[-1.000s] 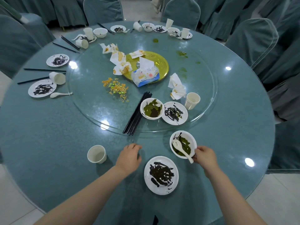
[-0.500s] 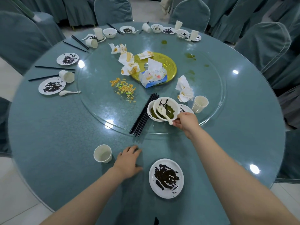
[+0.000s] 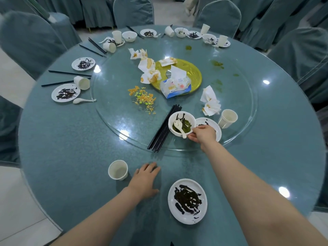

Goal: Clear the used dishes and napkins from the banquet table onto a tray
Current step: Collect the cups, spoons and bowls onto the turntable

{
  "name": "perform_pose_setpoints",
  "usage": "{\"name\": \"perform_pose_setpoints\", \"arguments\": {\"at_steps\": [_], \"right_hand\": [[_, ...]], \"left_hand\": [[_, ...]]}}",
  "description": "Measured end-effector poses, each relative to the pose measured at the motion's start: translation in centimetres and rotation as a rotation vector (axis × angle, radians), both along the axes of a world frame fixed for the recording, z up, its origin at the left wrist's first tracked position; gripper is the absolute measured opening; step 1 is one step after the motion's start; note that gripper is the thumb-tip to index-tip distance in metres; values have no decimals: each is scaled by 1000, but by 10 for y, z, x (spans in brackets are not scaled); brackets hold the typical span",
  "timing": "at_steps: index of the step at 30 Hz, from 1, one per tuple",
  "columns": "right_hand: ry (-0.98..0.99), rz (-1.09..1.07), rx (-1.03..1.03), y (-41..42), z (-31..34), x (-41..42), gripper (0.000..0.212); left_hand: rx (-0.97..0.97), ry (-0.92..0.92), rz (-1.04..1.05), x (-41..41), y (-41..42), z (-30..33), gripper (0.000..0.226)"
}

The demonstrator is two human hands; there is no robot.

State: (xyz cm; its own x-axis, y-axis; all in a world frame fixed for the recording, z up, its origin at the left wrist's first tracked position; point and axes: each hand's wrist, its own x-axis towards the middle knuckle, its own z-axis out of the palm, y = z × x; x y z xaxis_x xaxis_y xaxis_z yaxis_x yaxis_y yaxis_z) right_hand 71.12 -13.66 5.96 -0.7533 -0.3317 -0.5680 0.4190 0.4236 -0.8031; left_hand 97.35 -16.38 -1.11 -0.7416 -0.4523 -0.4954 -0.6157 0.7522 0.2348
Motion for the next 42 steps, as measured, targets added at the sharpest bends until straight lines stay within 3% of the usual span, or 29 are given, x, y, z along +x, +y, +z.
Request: {"name": "perform_pose_setpoints", "arguments": {"at_steps": [3,11,20,28,42], "right_hand": [[117,46,91,6,-3,1,7],[653,420,266,9,-3,20,13],[864,793,604,-10,11,25,29],[910,886,700,-20,17,27,17],[768,845,689,-35,21,23,5]], "left_hand": [[4,-7,4,0,0,1,93],[-9,-15,6,0,4,1,95],[12,-27,3,-1,4,7,92],[25,-18,6,0,4,4,92],[41,-26,-6,0,2,7,92]]}}
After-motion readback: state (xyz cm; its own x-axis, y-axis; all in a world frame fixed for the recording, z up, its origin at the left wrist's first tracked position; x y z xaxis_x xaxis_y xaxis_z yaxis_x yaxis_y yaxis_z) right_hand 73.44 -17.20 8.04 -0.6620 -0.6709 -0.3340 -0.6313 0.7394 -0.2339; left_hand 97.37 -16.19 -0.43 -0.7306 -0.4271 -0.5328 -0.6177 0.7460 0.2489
